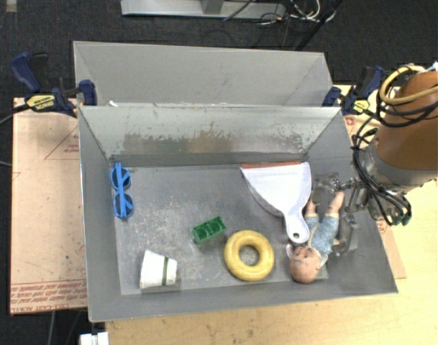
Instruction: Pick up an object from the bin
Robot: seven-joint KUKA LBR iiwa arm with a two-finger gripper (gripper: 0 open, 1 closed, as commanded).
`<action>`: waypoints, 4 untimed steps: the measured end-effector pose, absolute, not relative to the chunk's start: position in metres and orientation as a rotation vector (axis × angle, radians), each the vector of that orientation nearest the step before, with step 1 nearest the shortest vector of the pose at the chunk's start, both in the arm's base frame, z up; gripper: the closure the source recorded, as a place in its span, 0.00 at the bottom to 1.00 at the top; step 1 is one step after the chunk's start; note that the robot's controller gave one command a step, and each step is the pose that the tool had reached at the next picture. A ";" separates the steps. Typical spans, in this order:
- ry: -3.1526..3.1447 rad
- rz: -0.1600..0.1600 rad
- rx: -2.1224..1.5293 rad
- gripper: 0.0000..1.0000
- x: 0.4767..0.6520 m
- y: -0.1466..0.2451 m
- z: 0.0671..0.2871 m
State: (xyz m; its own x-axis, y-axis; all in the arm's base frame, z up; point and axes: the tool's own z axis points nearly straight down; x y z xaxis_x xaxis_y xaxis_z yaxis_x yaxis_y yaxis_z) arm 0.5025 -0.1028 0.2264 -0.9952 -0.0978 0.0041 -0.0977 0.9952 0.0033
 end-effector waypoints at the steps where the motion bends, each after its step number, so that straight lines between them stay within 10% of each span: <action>1: -3.149 0.001 0.010 0.00 0.499 -0.107 0.207; 4: -3.095 0.001 0.571 0.00 0.499 -0.114 0.129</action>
Offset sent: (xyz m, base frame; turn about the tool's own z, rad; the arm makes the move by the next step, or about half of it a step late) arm -0.0167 0.0076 -0.0827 -0.1374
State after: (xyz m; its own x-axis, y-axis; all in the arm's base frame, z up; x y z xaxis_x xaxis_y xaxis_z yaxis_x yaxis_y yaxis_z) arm 0.4992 -0.1136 0.1289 -0.9342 -0.3568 -0.0052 -0.3568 0.9342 -0.0015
